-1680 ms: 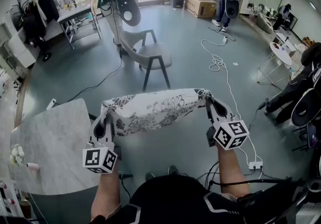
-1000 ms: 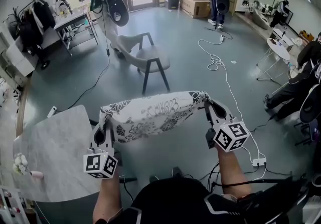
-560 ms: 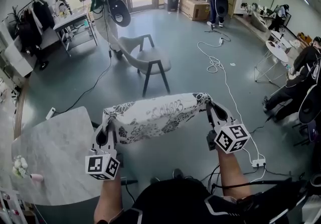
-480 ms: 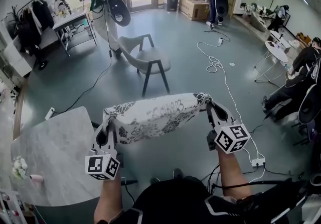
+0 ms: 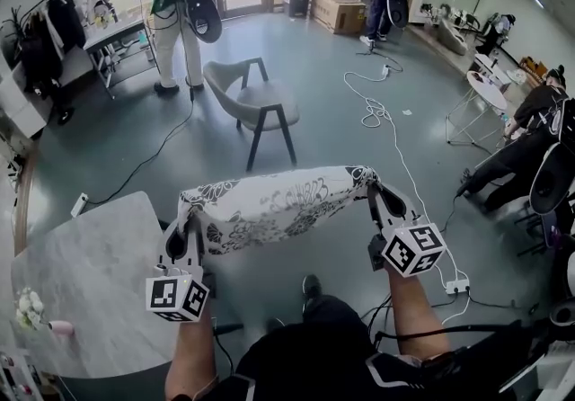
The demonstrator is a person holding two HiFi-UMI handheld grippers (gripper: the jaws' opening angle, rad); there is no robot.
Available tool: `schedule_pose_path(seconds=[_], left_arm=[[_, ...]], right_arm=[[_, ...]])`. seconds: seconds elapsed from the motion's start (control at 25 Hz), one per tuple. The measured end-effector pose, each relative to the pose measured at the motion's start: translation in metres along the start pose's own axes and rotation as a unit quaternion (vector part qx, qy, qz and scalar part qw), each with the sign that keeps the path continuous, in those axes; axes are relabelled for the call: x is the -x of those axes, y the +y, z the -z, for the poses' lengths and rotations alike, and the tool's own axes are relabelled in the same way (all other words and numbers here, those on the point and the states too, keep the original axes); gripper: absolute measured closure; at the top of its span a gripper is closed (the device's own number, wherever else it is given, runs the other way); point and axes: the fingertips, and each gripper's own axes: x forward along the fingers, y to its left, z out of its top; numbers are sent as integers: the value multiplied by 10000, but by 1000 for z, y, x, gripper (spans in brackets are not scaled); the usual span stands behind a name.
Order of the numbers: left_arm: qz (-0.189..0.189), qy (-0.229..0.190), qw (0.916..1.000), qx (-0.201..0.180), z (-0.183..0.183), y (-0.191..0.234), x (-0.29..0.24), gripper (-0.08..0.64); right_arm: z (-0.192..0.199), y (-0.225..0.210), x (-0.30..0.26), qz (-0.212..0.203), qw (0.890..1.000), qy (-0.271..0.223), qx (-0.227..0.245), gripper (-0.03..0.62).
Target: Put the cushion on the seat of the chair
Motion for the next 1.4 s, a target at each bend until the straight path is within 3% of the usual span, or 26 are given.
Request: schedule_pose_path(seconds=[0.48, 0.8, 1.2, 1.4], left_arm=[[-242, 31, 9991, -348, 24, 0, -38, 538], [-292, 140, 9986, -407, 12, 8, -112, 538], [-269, 275, 9979, -530, 19, -22, -184, 538], [-298, 363, 9973, -563, 3, -33, -214, 538]], right_arm=[[26, -38, -53, -314, 9993, -189, -119, 577], [5, -76, -120, -392, 9988, -208, -187, 577], [0, -146, -158, -389, 9986, -213, -272, 577], [-18, -168, -175, -417, 9985, -193, -306, 577]])
